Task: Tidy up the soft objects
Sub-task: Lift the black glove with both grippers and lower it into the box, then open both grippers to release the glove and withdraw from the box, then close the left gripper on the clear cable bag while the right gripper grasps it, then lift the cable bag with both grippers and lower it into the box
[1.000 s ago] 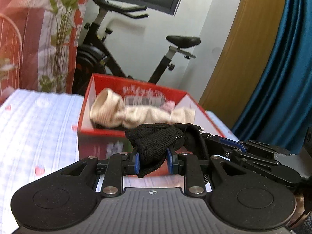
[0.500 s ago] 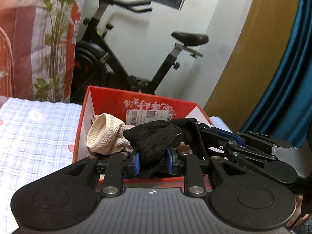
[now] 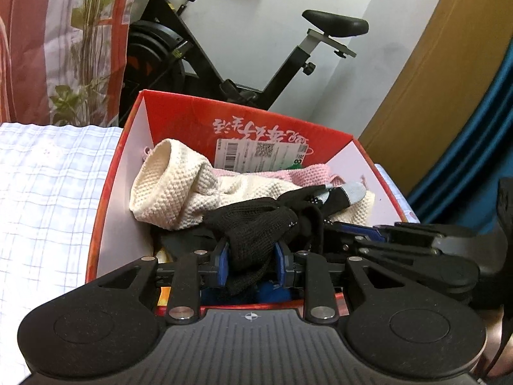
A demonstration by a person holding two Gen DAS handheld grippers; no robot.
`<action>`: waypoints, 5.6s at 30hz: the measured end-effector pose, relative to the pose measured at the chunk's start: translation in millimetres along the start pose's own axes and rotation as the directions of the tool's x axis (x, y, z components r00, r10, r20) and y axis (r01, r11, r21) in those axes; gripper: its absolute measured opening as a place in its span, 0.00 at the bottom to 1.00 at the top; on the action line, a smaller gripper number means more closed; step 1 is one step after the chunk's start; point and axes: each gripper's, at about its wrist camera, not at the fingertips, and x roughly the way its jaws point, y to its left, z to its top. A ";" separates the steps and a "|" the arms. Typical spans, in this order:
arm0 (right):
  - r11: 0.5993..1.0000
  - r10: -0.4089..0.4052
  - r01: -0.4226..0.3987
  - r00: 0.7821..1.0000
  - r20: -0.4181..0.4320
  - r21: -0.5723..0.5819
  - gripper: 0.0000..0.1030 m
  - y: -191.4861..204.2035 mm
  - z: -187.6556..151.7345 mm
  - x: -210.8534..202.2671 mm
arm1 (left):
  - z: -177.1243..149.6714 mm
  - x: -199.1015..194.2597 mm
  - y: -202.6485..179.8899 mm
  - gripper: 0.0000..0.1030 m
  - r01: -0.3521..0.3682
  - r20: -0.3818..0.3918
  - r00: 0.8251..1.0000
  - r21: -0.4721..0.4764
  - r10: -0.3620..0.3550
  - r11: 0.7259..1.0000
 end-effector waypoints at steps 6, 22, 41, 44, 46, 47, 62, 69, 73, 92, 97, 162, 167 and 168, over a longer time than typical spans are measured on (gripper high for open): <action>0.999 0.006 -0.003 0.997 -0.080 0.038 0.13 0.3 2.0 12.5 | -1.7 -10.0 -4.0 0.73 -0.052 0.063 0.997 0.045 0.050 0.998; 0.995 0.064 -0.076 0.983 0.173 0.063 0.78 -23.9 -17.7 -59.8 | -13.2 -48.2 -12.0 0.97 -0.147 0.151 0.980 0.110 0.129 0.983; 0.999 0.023 -0.030 0.978 0.207 0.032 0.99 -24.5 -118.2 -96.7 | -97.6 -49.1 7.4 1.00 -0.137 0.017 0.991 0.075 0.136 0.988; 0.999 0.005 -0.012 0.987 0.162 0.037 0.99 -17.6 -135.7 -83.4 | -109.9 -38.6 14.4 1.00 -0.123 -0.020 0.992 0.038 0.124 0.992; 1.000 0.004 -0.007 0.989 0.146 0.020 0.99 -13.2 -145.7 -76.6 | -116.7 -31.4 16.8 1.00 -0.122 -0.040 0.992 0.026 0.123 0.992; 1.000 -0.003 0.000 0.991 0.132 0.017 0.99 -11.6 -150.4 -73.0 | -120.6 -29.0 16.7 1.00 -0.123 -0.047 0.991 0.025 0.124 0.992; 0.999 -0.052 0.052 0.997 0.054 0.001 0.99 -9.0 -179.7 -44.4 | -142.4 -11.1 15.7 1.00 -0.141 -0.054 0.988 0.022 0.142 0.990; 0.999 -0.049 0.049 0.997 0.062 0.015 1.00 -14.8 -182.1 -44.8 | -142.1 -11.1 15.5 1.00 -0.137 -0.034 0.990 0.024 0.138 0.990; 0.999 -0.043 0.043 0.997 0.064 0.006 1.00 -12.9 -181.9 -42.6 | -146.5 -12.4 12.6 1.00 -0.148 -0.019 0.989 0.039 0.149 0.988; 0.999 -0.033 0.032 0.998 0.061 0.011 1.00 -11.5 -181.9 -41.1 | -140.1 -12.4 5.2 0.76 -0.106 -0.067 0.992 0.015 0.107 0.994; 0.999 -0.033 0.032 0.998 0.062 0.011 1.00 -11.5 -182.0 -41.1 | -141.2 -8.8 -0.8 0.65 -0.046 -0.084 0.995 0.014 0.047 0.999; 0.962 0.213 -0.212 0.977 0.014 0.170 0.26 -5.4 -184.1 -66.0 | -158.5 -34.2 13.9 0.42 0.152 -0.052 0.986 -0.113 -0.159 0.982; 0.965 0.211 -0.216 0.976 0.051 0.150 0.26 -3.2 -179.3 -73.9 | -154.3 -43.7 15.0 0.42 0.174 -0.014 0.984 -0.118 -0.176 0.978; 0.966 0.210 -0.216 0.976 0.059 0.144 0.26 -2.7 -178.0 -76.3 | -152.8 -46.3 14.6 0.42 0.177 -0.005 0.984 -0.114 -0.179 0.978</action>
